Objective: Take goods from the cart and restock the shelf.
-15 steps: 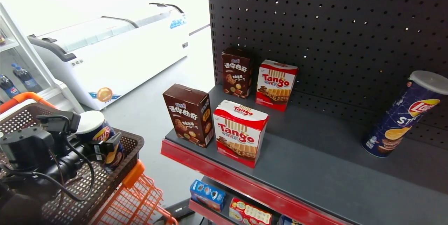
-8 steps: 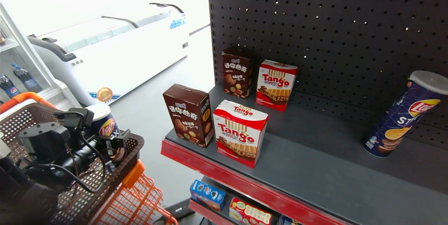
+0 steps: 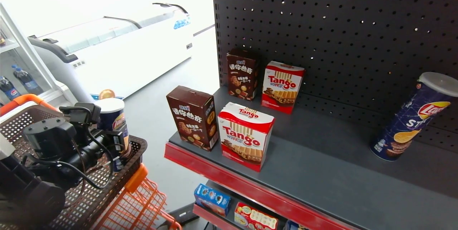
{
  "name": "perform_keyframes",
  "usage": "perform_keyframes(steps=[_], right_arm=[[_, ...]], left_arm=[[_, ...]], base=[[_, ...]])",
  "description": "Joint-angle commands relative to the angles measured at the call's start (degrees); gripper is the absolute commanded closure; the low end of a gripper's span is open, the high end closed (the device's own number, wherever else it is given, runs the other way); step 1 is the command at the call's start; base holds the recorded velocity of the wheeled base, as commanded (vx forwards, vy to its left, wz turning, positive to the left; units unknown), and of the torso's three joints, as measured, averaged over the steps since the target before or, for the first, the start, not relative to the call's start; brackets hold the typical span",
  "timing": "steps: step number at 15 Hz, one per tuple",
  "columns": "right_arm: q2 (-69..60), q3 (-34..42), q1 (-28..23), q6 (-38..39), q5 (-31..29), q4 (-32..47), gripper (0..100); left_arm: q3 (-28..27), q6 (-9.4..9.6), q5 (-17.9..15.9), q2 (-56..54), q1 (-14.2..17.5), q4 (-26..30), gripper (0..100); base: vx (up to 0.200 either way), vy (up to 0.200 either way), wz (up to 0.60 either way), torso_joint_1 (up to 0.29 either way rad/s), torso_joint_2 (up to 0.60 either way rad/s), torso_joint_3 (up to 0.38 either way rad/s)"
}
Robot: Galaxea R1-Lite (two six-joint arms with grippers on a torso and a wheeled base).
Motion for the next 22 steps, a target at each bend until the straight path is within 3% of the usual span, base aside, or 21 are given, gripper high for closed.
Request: perform_keyframes(steps=[1, 4, 6, 7, 9, 11, 12, 13, 14, 15, 17, 18, 19, 21, 22], right_arm=[[-0.02, 0.0, 0.0, -0.01, 0.01, -0.02, 0], [-0.02, 0.0, 0.0, -0.01, 0.01, -0.02, 0], [0.06, 0.0, 0.0, -0.01, 0.01, -0.02, 0], [-0.02, 0.0, 0.0, -0.01, 0.01, -0.02, 0], [-0.02, 0.0, 0.0, -0.01, 0.01, -0.02, 0], [-0.02, 0.0, 0.0, -0.01, 0.01, -0.02, 0], [-0.02, 0.0, 0.0, -0.01, 0.01, -0.02, 0], [-0.02, 0.0, 0.0, -0.01, 0.01, -0.02, 0], [-0.02, 0.0, 0.0, -0.01, 0.01, -0.02, 0], [-0.02, 0.0, 0.0, -0.01, 0.01, -0.02, 0], [-0.02, 0.0, 0.0, -0.1, 0.01, -0.02, 0], [-0.02, 0.0, 0.0, -0.01, 0.01, -0.02, 0], [0.06, 0.0, 0.0, -0.01, 0.01, -0.02, 0], [-0.02, 0.0, 0.0, -0.01, 0.01, -0.02, 0], [-0.02, 0.0, 0.0, -0.01, 0.01, -0.02, 0]], left_arm=[[-0.81, 0.89, -0.34, -4.99, 0.0, 0.95, 100], [-3.01, 2.3, -3.77, -12.29, -0.09, 6.58, 100], [-3.8, 2.39, -4.65, -15.54, -1.32, 7.46, 100], [-3.36, 2.3, -4.65, -19.67, -3.16, 11.06, 100], [-4.94, 1.77, -2.81, -28.55, -8.52, 24.33, 100], [-6.53, 1.59, -3.51, -34.08, -10.46, 32.95, 100], [-6.61, 1.68, -2.63, -35.23, -12.13, 34.0, 100], [-4.15, 1.42, 5.37, -38.13, -14.41, 33.56, 100], [-2.92, 1.07, 6.6, -42.61, -18.1, 34.7, 100], [-2.22, 0.72, 5.46, -43.31, -20.3, 35.49, 100], [-2.57, 0.8, 5.1, -43.49, -21.09, 35.23, 100], [-2.83, 0.72, 4.23, -43.49, -23.03, 35.14, 100], [-2.31, 0.45, 2.56, -43.58, -24.7, 34.97, 100], [-1.43, -1.04, -2.98, -43.75, -25.05, 35.14, 100], [-0.46, -0.78, -3.95, -44.1, -24.96, 35.49, 100]], base=[[0.0, 0.0, 0.0, 0.0, 0.0, 0.0], [0.0, 0.0, 0.0, 0.0, 0.0, 0.0], [0.0, 0.0, 0.0, 0.0, 0.0, 0.0], [0.0, 0.0, 0.0, 0.0, 0.0, 0.0], [0.0, 0.0, 0.0, 0.0, 0.0, 0.0], [0.0, 0.0, 0.0, 0.0, 0.0, 0.0], [0.0, 0.0, 0.0, 0.0, 0.0, 0.0], [0.0, 0.0, 0.0, 0.0, 0.0, 0.0], [0.0, 0.0, 0.0, 0.0, 0.0, 0.0], [0.0, 0.0, 0.0, 0.0, 0.0, 0.0], [0.0, 0.0, 0.0, 0.0, 0.0, 0.0], [0.0, 0.0, 0.0, 0.0, 0.0, 0.0], [0.0, 0.0, 0.0, 0.0, 0.0, 0.0], [0.0, 0.0, 0.0, 0.0, 0.0, 0.0], [0.0, 0.0, 0.0, 0.0, 0.0, 0.0]])
